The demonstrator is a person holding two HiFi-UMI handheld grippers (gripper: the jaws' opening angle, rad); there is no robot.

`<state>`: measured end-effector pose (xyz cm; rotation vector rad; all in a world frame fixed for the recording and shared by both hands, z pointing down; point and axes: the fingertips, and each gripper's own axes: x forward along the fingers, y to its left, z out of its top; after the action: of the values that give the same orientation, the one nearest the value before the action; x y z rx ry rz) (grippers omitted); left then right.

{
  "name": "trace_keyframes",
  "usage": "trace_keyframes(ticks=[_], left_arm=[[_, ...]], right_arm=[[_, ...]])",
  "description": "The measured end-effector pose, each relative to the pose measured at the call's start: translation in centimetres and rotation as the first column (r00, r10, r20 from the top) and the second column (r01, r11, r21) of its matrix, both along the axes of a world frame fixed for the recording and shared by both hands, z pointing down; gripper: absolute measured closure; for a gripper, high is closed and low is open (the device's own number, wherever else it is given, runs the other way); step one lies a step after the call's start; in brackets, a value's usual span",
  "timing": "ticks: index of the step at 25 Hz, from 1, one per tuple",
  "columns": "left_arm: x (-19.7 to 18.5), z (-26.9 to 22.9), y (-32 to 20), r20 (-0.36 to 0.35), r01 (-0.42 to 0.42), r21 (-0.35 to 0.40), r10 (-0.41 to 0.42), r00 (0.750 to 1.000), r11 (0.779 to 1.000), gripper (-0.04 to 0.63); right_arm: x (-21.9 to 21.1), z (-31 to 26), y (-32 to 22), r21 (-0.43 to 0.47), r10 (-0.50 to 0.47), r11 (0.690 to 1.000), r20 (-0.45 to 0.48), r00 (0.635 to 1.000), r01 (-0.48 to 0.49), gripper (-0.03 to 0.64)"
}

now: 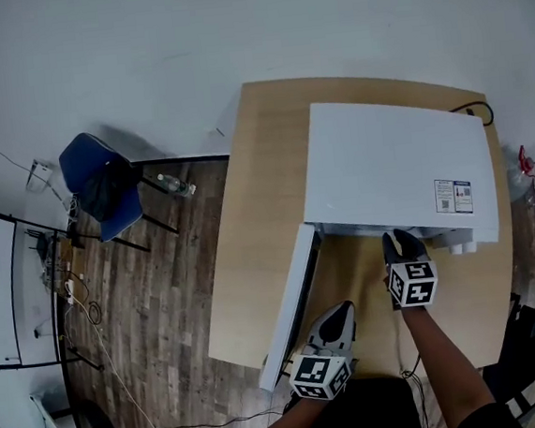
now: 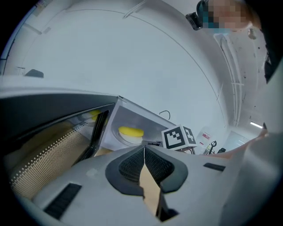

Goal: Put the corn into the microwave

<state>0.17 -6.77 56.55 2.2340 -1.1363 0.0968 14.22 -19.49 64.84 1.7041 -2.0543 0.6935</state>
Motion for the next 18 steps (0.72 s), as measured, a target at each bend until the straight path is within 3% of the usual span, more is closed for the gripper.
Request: trace_keyframes(ticks=[5, 13, 18], left_arm=[[-0.6, -2.5, 1.6, -0.004, -0.055, 0.056, 0.056, 0.998, 0.997, 0.581], [-0.4, -6.5, 6.7, -0.061, -0.099, 0.098, 0.105, 0.993, 0.990, 0.581], [-0.6, -8.0, 10.5, -0.027, -0.167, 0.131, 0.172, 0.985, 0.977, 0.581]], right_arm=[[-1.2, -4.6, 4.9, 0.048, 0.059, 0.997, 0.079, 0.995, -0.063, 0.459], [-4.1, -10.7, 16.6, 0.103, 0.048, 0.993, 0.095, 0.994, -0.058, 0.460], [-5.2, -14.3, 23.3, 0.148, 0.044, 0.987, 0.113, 0.993, -0.061, 0.462]])
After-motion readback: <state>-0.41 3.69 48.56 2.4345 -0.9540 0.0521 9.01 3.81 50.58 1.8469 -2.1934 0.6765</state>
